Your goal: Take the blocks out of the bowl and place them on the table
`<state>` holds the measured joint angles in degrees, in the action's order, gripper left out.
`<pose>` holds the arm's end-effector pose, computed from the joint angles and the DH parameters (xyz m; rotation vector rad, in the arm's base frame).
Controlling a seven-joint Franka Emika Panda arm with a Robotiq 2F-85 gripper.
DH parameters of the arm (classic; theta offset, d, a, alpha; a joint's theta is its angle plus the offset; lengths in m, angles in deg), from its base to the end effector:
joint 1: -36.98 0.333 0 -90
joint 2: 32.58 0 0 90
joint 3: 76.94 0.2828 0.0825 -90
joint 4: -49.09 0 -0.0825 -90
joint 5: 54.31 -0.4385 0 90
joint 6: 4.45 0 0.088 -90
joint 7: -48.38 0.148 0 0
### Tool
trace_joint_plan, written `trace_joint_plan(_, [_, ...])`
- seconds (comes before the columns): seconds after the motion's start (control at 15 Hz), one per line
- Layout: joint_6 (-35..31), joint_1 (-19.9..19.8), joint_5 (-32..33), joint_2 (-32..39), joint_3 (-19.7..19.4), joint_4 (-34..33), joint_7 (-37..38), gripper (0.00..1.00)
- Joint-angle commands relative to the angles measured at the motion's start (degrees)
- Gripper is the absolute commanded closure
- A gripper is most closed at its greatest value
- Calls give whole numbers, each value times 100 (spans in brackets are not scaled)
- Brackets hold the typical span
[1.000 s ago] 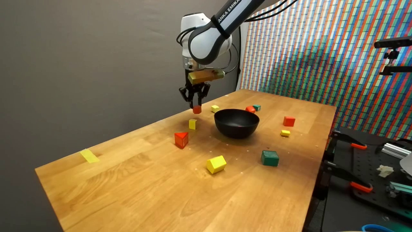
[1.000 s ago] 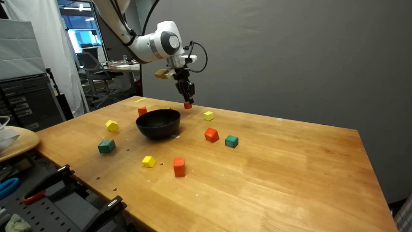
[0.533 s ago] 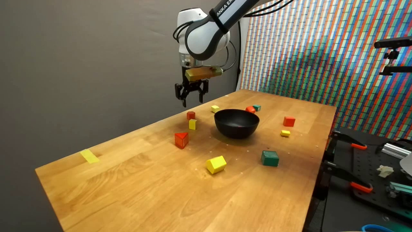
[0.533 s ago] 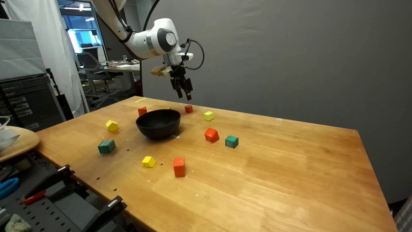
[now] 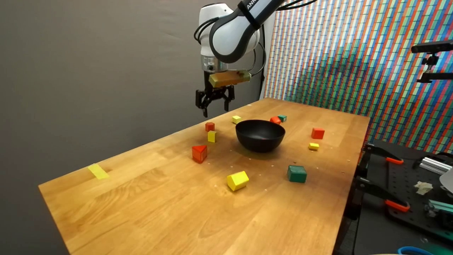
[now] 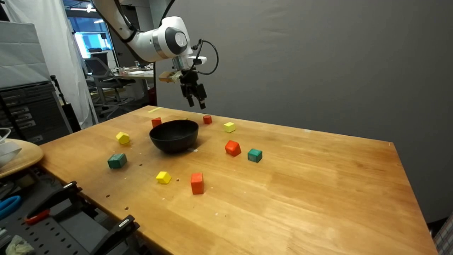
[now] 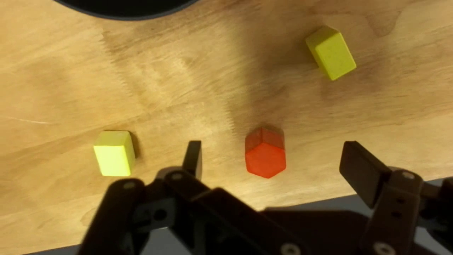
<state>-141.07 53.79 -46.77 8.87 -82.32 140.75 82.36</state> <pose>0.7094 0.1416 0.1111 2.9893 -0.4139 0.1772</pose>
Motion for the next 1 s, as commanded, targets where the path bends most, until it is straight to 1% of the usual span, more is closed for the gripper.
trace_joint_plan(0.0, [-670,208,294,-995,-240,1382,351,0])
trace_joint_plan(0.2, [-1419,278,407,-1525,-369,2225,824,0])
trace_joint_plan(0.4, [-1979,283,506,-2056,-446,3134,1161,0])
trace_joint_plan(0.53, [-2284,206,532,-2381,-427,3772,1153,0])
trace_joint_plan(0.6, [-1878,128,400,-1814,-309,2955,984,0])
trace_joint_plan(0.67, [-1921,117,404,-1902,-308,3138,989,0])
trace_joint_plan(0.8, [-1913,118,402,-1879,-305,3117,987,0])
trace_joint_plan(0.93, [-1879,-552,-606,-1659,615,2907,-314,0])
